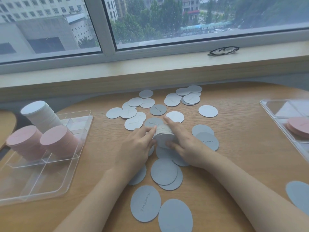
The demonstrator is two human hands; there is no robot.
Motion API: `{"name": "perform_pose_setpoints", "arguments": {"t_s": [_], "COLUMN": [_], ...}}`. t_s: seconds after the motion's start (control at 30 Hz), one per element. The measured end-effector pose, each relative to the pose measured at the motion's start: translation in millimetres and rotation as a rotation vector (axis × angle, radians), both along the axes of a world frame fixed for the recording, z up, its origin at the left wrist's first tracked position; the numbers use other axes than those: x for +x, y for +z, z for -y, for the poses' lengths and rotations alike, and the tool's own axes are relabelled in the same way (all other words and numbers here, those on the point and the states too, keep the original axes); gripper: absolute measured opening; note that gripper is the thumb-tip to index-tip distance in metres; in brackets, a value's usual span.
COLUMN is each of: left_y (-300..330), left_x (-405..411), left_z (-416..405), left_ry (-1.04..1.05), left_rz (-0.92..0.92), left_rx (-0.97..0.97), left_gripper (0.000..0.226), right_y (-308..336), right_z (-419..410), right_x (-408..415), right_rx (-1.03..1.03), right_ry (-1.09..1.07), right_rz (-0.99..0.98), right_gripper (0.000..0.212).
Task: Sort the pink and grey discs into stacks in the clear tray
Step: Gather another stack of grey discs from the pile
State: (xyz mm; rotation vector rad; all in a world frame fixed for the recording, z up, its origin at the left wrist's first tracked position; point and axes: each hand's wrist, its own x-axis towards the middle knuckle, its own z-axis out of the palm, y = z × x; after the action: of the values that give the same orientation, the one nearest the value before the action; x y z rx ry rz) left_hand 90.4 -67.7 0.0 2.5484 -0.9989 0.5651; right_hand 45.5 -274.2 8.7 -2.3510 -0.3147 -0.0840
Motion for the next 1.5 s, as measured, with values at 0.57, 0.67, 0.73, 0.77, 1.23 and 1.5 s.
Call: {"name": "perform_pose_setpoints", "arguments": {"t_s": [0.57, 0.67, 0.73, 0.77, 1.23, 1.5], "left_y": [21, 20, 19, 18, 17, 27], "left_x": [10, 35, 48, 52, 40, 7], "left_z": [-7, -17, -22, -24, -41, 0], "left_ry": [0.270, 0.378, 0.375, 0.365, 0.434, 0.091], "left_rz": [-0.050, -0.285, -0.380, -0.384, -0.080, -0.290], "left_rx": [-0.153, -0.049, -0.026, -0.020, -0.186, -0.471], "left_gripper": [0.024, 0.042, 0.047, 0.046, 0.028, 0.025], "right_y": [-2, -1, -1, -1, -5, -2], "right_z": [5, 6, 6, 6, 6, 9], "right_x": [3, 4, 4, 4, 5, 4], "right_rx": [0.030, 0.032, 0.031, 0.031, 0.055, 0.168], "right_ry": [-0.043, -0.038, -0.034, -0.033, -0.073, -0.069], "right_rz": [0.076, 0.081, 0.086, 0.087, 0.051, 0.011], "right_gripper": [0.062, 0.062, 0.061, 0.061, 0.067, 0.066]}}
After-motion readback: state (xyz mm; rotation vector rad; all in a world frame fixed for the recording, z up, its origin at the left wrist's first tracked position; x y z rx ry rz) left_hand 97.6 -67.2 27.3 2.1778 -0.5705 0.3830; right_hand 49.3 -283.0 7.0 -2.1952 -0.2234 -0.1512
